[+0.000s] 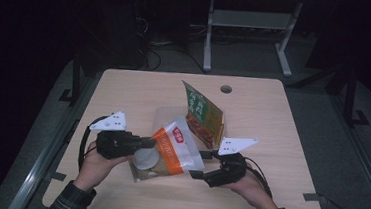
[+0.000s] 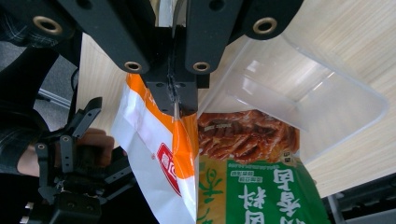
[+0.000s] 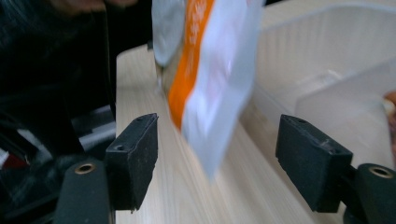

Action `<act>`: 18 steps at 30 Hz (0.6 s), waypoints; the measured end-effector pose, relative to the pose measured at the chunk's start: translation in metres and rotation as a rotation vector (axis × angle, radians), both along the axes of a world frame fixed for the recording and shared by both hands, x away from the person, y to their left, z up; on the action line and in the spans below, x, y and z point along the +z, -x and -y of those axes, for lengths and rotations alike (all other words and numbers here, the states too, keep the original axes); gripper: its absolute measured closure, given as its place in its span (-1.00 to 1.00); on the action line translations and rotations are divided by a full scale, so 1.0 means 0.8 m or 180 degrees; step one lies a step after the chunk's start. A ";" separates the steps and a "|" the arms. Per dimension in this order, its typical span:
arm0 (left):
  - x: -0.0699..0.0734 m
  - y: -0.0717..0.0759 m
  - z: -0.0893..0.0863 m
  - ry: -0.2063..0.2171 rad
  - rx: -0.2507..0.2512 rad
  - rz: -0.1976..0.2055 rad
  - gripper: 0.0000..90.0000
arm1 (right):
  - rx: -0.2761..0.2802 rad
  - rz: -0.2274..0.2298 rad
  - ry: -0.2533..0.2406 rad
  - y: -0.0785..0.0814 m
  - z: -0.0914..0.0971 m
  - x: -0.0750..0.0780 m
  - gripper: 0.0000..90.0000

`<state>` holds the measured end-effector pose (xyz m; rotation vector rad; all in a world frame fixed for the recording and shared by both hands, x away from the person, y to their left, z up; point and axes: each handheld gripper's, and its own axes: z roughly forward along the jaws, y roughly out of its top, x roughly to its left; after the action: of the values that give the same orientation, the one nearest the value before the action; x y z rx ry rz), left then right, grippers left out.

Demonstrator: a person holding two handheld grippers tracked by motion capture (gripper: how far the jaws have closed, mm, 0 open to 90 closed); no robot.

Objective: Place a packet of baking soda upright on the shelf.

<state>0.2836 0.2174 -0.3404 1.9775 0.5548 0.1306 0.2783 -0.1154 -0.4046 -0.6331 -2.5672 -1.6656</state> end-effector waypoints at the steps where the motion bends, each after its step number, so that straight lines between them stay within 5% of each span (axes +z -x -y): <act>1: -0.001 0.000 0.001 0.0001 -0.0010 0.0011 1.00 | 0.0002 -0.0004 -0.0067 -0.001 -0.004 -0.001 -0.30; 8: -0.002 0.002 0.006 0.0058 -0.0022 -0.0015 1.00 | 0.0006 -0.0009 -0.0225 -0.005 -0.030 -0.005 -0.05; 18: -0.001 0.001 0.002 0.0100 0.0023 -0.0009 1.00 | 0.0135 -0.0220 -0.0397 -0.012 -0.043 -0.014 0.68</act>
<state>0.2828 0.2155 -0.3416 1.9455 0.5625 0.1229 0.2881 -0.0809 -0.4160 -0.6127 -2.3905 -1.7416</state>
